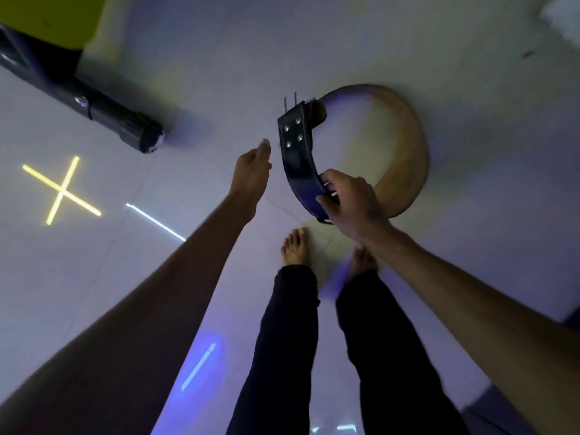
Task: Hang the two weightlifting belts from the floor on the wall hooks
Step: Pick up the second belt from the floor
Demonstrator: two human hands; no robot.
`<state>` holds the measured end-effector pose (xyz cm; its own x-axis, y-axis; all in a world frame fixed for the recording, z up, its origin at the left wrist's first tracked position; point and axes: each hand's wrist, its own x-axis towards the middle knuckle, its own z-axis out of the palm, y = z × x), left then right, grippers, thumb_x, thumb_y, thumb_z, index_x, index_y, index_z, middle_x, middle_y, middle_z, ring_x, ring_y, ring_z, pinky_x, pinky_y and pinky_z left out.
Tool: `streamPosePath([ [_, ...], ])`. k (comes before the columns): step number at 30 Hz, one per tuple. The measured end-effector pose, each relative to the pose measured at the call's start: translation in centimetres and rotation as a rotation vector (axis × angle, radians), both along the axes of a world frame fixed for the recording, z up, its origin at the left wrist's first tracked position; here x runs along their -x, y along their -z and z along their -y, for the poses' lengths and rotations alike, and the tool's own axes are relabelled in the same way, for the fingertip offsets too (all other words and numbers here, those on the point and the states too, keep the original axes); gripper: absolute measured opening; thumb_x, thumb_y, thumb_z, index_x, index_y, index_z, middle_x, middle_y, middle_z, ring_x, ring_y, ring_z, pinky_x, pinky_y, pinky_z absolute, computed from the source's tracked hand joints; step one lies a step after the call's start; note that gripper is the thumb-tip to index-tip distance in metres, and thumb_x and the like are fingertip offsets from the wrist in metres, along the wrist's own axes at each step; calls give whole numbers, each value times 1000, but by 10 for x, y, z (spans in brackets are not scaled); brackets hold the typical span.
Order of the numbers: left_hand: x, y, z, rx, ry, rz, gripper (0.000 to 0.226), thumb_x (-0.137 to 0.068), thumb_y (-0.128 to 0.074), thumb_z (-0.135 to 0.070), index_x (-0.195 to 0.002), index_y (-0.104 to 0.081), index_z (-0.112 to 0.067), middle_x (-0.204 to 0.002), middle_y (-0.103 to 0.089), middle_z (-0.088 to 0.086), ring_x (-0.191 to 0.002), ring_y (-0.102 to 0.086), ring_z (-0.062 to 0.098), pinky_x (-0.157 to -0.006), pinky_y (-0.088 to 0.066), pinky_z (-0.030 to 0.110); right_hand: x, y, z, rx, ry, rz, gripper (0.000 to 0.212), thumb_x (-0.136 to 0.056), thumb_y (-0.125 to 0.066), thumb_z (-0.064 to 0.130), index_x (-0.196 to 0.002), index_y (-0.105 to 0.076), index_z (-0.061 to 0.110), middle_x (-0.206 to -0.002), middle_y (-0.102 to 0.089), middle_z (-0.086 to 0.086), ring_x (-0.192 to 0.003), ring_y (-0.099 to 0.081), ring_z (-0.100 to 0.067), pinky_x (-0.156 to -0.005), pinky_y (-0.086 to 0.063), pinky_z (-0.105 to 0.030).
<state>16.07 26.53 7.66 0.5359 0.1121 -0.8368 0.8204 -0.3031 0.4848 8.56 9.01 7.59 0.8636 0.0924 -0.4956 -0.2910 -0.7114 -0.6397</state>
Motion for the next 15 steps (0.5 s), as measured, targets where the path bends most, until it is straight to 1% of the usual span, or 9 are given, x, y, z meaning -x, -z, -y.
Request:
streamPosePath([
  [1,-5,-23,13,20,6,12,37,-107,-41,-47,-89,-58,-20,-101,-58,3,-104,-57,20,-105,-46,39,-1,-26,16,-35,50,-14,18,-88,-63,17,-106,-60,14,-100,-77,-6,-91,-70,-34,-76,-56,-43],
  [2,-8,-47,27,52,17,22,40,-106,-40,-51,-103,-63,-17,-111,-62,6,-112,-57,22,-107,-43,37,-2,-52,34,-68,98,-19,18,-87,-64,14,-104,-60,14,-99,-77,-6,-89,-71,-32,-76,-57,-45],
  [3,-11,-72,41,87,28,33,51,-106,-40,-53,-126,-61,-12,-130,-63,10,-125,-56,24,-115,-40,39,-3,-77,52,-94,136,-24,19,-85,-66,11,-103,-60,15,-97,-77,-7,-88,-72,-30,-77,-57,-47],
  [4,-15,-98,55,127,46,51,61,-105,-40,-54,-144,-50,-8,-147,-55,12,-135,-53,24,-119,-39,41,-3,-102,68,-115,161,-26,20,-84,-66,8,-102,-60,15,-96,-77,-7,-87,-72,-29,-78,-58,-48],
  [6,-30,-148,80,220,70,114,65,-105,-44,-51,-153,-40,-8,-156,-49,9,-136,-53,23,-118,-41,39,-4,-153,98,-127,190,-3,23,-82,-65,2,-101,-61,14,-94,-76,-8,-88,-71,-25,-78,-58,-48],
  [8,-50,-200,103,262,73,168,56,-103,-52,-48,-144,-51,-10,-144,-58,5,-127,-58,20,-115,-46,36,-3,-202,119,-143,234,33,23,-82,-65,1,-102,-60,11,-92,-76,-9,-87,-71,-23,-78,-59,-46],
  [11,-72,-280,137,279,150,242,24,-100,-61,-42,-103,-68,-19,-116,-66,2,-112,-62,17,-108,-49,33,0,-272,138,-199,323,131,19,-87,-70,15,-99,-56,10,-87,-75,-10,-83,-71,-26,-73,-57,-47],
  [13,-78,-325,156,261,238,326,24,-99,-63,-43,-88,-67,-21,-107,-66,3,-105,-61,17,-101,-50,35,2,-312,145,-225,378,210,18,-83,-64,1,-97,-55,9,-86,-74,-8,-82,-70,-25,-71,-58,-43],
  [15,-80,-366,170,247,309,392,40,-90,-66,-58,-88,-66,-18,-101,-63,4,-98,-58,17,-90,-47,36,5,-353,150,-246,410,276,21,-81,-58,-7,-95,-55,9,-84,-72,-3,-79,-69,-19,-65,-56,-34],
])
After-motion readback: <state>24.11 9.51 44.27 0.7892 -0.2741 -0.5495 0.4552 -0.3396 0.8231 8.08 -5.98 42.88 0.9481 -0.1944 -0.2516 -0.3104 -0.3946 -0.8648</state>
